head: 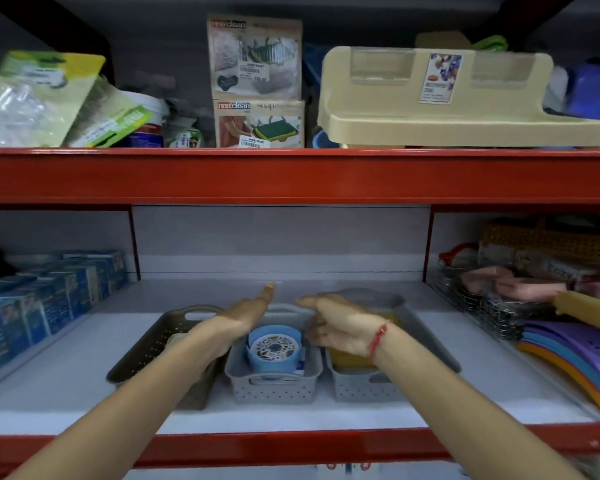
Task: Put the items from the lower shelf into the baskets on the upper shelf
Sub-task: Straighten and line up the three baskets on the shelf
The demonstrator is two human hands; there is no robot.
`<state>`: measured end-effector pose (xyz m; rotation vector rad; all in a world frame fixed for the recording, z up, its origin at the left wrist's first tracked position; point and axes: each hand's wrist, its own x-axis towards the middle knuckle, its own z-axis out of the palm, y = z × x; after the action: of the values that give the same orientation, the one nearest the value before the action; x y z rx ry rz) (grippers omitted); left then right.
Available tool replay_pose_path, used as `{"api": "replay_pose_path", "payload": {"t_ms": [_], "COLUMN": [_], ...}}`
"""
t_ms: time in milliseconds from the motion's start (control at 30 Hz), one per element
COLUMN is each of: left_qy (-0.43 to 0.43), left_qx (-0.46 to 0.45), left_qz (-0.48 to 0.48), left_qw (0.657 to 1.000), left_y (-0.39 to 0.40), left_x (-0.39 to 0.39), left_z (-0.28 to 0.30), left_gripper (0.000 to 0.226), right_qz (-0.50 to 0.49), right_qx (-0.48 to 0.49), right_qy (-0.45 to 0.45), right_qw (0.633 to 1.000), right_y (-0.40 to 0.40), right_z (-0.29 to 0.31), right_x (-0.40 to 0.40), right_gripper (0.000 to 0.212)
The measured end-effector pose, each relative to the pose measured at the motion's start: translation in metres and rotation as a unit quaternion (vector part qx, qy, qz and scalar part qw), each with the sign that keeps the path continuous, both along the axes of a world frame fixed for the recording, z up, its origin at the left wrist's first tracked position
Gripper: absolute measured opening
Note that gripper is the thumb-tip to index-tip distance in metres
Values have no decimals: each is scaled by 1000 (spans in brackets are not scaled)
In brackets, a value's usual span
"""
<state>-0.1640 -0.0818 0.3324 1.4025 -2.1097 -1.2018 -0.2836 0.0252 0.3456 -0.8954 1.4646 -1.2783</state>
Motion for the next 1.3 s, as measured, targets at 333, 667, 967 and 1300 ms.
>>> {"api": "replay_pose_path", "payload": {"t_ms": [333,667,967,1300], "left_qy": [-75,-2,-1,83], "left_qx": [-21,13,13,41], "left_qz": [-62,-73,-46,-42], "left_qw": [995,997,999,995], "left_y": [6,-5,-9,-21], "left_x": [-6,3,-1,39], "left_z": [11,18,17,26], "left_gripper": [95,87,85,79], "right_qz": [-44,-44,-46,-103], "right_qx": [70,102,100,-1], "right_qy": [35,33,61,92], "right_qw": [996,993,992,990], "right_y": [-41,-41,-42,-41], "right_z": [-14,-8,-7,18], "right_x": [18,10,8,30], "right_gripper": [45,49,49,46]}}
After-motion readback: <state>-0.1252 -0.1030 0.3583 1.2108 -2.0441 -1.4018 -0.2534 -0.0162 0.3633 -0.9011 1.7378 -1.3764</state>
